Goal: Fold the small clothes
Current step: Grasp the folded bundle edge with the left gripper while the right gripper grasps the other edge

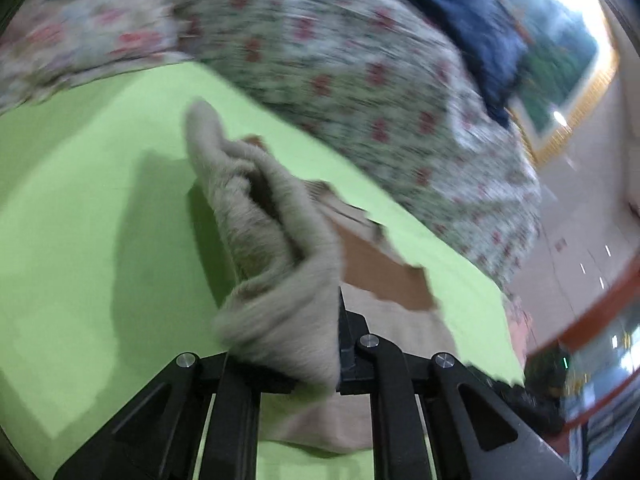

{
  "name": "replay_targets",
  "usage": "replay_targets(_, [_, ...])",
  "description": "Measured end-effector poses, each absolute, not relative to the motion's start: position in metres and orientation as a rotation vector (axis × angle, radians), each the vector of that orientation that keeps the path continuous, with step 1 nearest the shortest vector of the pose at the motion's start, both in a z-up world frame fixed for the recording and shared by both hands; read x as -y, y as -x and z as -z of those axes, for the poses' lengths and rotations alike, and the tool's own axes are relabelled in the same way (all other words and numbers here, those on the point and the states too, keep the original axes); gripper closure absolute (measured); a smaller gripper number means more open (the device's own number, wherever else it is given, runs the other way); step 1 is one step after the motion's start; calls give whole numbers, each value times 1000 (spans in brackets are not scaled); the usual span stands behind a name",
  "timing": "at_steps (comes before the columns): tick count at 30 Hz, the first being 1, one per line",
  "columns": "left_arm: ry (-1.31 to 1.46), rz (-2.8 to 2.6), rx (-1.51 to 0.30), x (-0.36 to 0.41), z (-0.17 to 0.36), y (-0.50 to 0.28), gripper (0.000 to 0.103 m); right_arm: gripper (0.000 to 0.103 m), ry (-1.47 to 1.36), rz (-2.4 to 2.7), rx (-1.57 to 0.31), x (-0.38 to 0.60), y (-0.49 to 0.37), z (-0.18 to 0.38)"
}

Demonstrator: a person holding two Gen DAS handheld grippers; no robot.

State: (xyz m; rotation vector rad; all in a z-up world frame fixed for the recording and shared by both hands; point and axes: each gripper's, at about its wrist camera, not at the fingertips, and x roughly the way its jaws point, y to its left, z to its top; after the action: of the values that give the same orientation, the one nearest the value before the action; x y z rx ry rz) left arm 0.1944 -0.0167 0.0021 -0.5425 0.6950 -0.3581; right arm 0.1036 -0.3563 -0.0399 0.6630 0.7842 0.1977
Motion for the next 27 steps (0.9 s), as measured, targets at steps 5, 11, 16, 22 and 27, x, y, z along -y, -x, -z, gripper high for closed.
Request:
replay_targets(5, [402,443,-736,82,0,-197,92,44,-714,-304,-787,360,-133,27])
replay_targets(11, [294,467,-807,117,27,-201,93,33,-725,-484,-852,334,-194,25])
replay_targets(16, [237,474,-816,124,37,-201,93,29,-728,-573,-960,296,-254,44])
replay_targets(22, [160,455,-817,134,39,-202,93,81,-677,-550,-993,262,-310,53])
replay_targets(27, [166,491,-814,132,30,-193,93,85,-648,-544,-922,270,-294,33])
